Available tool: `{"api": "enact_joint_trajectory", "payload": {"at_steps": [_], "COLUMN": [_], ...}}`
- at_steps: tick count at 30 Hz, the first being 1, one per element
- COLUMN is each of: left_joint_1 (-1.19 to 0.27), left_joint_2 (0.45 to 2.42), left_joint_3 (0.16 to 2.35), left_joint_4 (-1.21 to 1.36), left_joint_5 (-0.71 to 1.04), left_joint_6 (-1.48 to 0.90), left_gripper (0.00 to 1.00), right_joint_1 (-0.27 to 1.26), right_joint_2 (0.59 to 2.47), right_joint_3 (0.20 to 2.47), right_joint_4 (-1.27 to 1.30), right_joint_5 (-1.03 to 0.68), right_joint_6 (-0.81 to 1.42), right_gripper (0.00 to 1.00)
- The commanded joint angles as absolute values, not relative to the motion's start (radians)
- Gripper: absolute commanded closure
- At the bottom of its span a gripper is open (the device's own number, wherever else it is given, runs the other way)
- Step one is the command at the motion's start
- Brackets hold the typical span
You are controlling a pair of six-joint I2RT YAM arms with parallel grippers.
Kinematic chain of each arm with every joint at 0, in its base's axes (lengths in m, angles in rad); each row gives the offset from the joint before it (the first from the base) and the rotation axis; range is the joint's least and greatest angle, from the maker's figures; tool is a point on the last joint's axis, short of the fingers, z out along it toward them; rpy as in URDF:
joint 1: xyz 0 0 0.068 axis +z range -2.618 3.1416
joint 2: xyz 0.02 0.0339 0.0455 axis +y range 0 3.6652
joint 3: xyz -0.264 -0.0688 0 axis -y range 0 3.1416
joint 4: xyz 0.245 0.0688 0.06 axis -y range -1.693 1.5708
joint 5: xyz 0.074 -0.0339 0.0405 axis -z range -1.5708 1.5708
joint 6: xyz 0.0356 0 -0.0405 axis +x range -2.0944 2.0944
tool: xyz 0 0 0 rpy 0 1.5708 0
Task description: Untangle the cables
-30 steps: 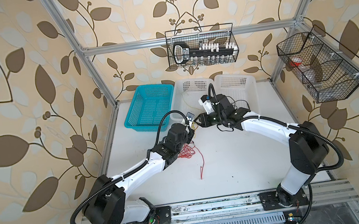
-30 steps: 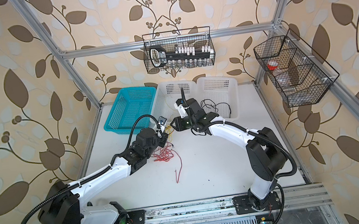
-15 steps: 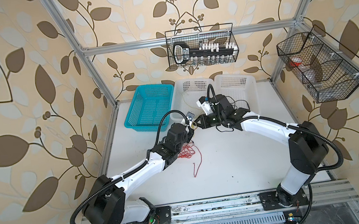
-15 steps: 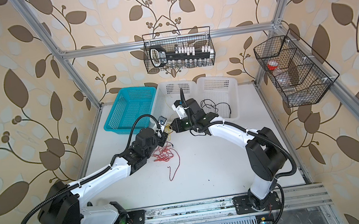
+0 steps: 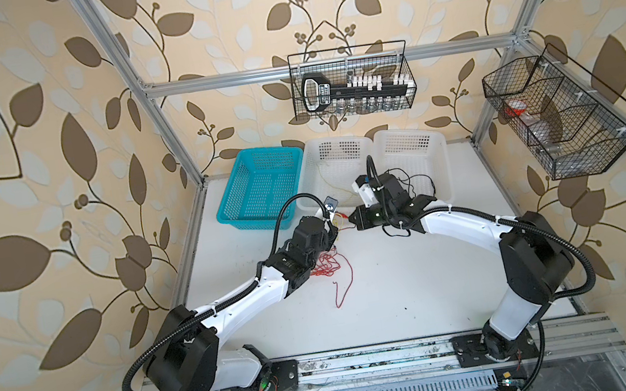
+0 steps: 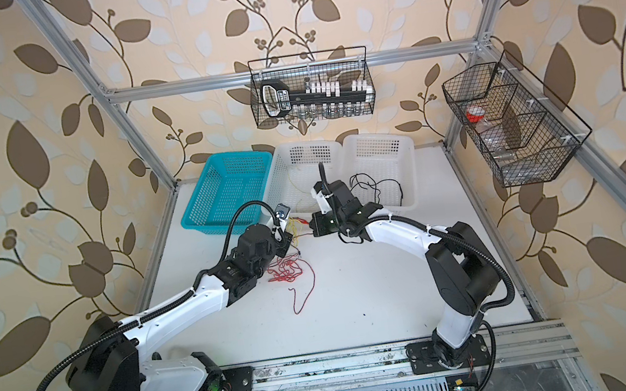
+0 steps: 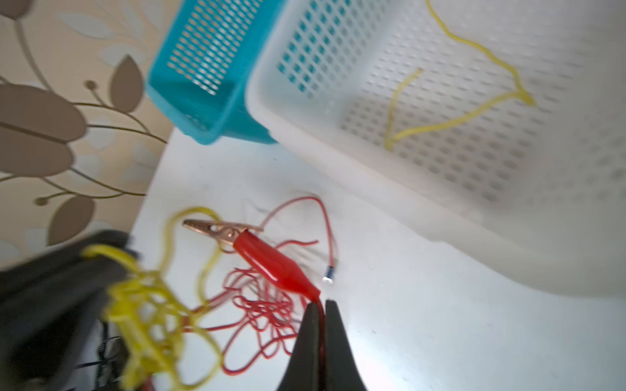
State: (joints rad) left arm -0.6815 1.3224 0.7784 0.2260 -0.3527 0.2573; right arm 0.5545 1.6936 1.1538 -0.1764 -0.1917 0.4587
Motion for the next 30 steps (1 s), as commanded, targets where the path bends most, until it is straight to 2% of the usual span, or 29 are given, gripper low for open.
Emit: {"api": "enact_joint_trajectory", "payload": {"at_steps": [1, 12, 30], "left_joint_1": [-0.676, -0.623, -0.530], "left_joint_2": [1.281, 1.257, 1.187], "left_joint_3": [0.824, 0.926, 0.953], "left_joint_4": [0.212, 0.044, -0.045], "left_joint_5": [-0.392, -0.405, -0.310], "left_joint_6": [0.175, 0.016, -0.083], "left_gripper": [1.00, 1.00, 1.00], "right_joint_1": [0.548, 0.504, 0.445], "right_joint_2": [1.665, 1.594, 1.490], "right_joint_3": [1.089, 0.906, 0.833], "right_joint_4": [-0.257, -0.234, -0.277], "right_joint_5": [-0.027, 0.058, 0.181], "right_joint_6": [0.404, 0.394, 0.354], "right_gripper": [1.00, 1.00, 1.00]}}
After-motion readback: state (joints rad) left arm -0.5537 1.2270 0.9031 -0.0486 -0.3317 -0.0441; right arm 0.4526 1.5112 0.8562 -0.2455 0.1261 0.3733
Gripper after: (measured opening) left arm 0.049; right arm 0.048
